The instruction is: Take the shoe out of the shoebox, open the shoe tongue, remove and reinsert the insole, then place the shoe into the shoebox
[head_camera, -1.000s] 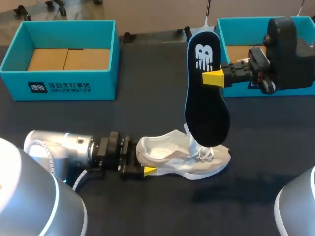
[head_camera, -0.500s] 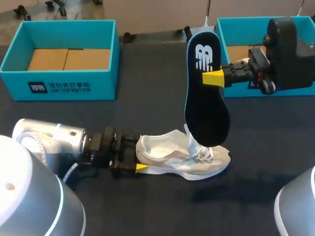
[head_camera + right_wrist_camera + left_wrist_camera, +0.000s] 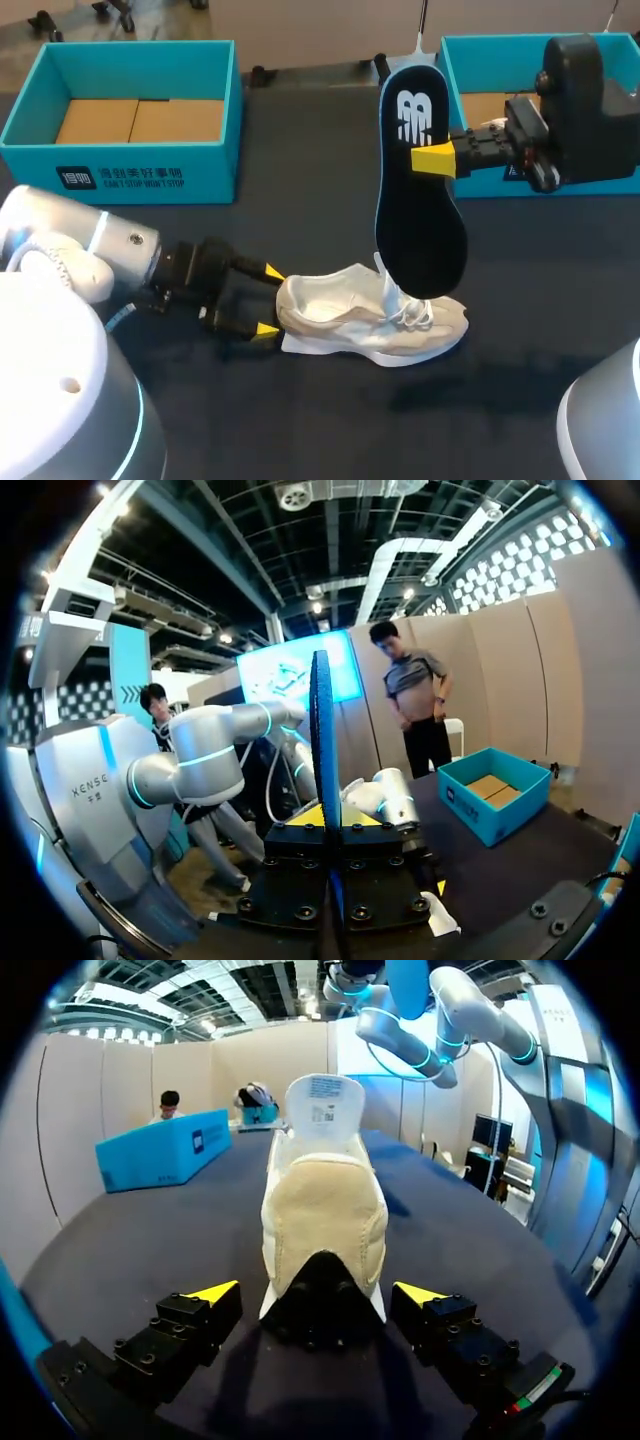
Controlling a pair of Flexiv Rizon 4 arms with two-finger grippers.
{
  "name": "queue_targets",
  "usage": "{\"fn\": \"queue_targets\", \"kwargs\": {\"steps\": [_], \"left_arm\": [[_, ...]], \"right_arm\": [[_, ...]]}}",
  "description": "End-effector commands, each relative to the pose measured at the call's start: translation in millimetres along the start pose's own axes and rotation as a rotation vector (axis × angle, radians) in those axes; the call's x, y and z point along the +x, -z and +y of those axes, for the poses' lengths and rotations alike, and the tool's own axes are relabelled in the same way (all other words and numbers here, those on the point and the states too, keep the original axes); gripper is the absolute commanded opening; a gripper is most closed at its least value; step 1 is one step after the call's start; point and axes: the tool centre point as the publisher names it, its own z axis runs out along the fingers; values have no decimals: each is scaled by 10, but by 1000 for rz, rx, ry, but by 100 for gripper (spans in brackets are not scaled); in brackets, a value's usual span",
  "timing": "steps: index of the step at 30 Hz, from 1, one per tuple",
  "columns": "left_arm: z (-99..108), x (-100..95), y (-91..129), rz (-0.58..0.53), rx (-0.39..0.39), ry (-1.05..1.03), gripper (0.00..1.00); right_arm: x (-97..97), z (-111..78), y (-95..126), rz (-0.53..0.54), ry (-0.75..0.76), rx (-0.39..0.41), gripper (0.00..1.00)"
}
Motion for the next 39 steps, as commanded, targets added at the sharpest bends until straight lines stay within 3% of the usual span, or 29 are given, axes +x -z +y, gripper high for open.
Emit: {"fn": "queue_targets", "kwargs": {"steps": [1, 6, 10, 12, 14, 15, 30, 37, 39], "left_arm": [[-40, 51, 38, -7, -45, 1, 100], [-40, 51, 38, -7, -45, 1, 100], [-106, 12, 201, 19, -77, -22, 100], [-145, 3, 241, 55, -157, -40, 100], [-223, -4, 277, 99, -289, -19, 100], [-277, -4, 252, 76, -496, -38, 100], [-311, -11, 249, 75, -486, -45, 100], [-485, -5, 263, 72, -630, -54, 100], [-509, -2, 254, 50, -702, -63, 100]], "right_arm": [[-14, 0, -21, 1, -1, 1, 0], [-14, 0, -21, 1, -1, 1, 0], [-14, 0, -21, 1, -1, 1, 0], [-14, 0, -21, 1, -1, 1, 0], [-14, 0, -21, 1, -1, 1, 0], [-14, 0, -21, 1, -1, 1, 0], [-14, 0, -21, 1, -1, 1, 0], [-14, 0, -21, 1, -1, 1, 0], [-14, 0, -21, 1, -1, 1, 0]]}}
